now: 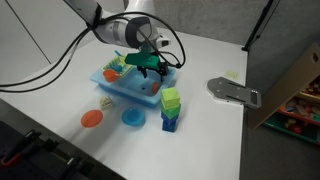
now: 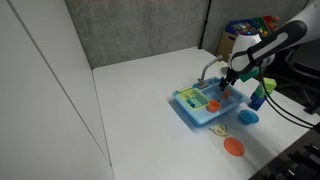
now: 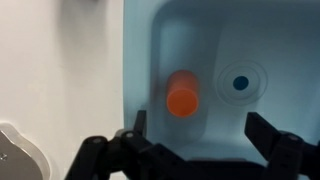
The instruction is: Remove the orange measuring cup and stack it on top of the light green block
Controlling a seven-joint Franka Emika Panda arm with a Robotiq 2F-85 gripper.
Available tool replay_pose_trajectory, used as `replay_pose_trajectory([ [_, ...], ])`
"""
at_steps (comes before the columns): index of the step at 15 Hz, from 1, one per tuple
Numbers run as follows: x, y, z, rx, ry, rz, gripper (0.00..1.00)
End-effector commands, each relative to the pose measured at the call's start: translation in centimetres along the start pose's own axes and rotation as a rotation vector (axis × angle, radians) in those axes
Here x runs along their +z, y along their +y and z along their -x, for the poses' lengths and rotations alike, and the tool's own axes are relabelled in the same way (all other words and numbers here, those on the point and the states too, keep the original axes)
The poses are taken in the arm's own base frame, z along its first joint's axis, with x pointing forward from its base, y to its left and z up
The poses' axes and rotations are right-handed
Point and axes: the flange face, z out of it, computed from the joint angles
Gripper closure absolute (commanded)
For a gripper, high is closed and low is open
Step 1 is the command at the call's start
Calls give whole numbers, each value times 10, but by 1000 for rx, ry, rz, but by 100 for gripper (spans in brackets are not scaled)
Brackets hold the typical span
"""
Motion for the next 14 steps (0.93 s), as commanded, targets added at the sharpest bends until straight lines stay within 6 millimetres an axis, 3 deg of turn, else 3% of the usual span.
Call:
replay_pose_trajectory([
  [1, -12, -2, 12, -15, 10, -4, 0],
  [14, 13, -10, 18, -15, -27, -28, 0],
])
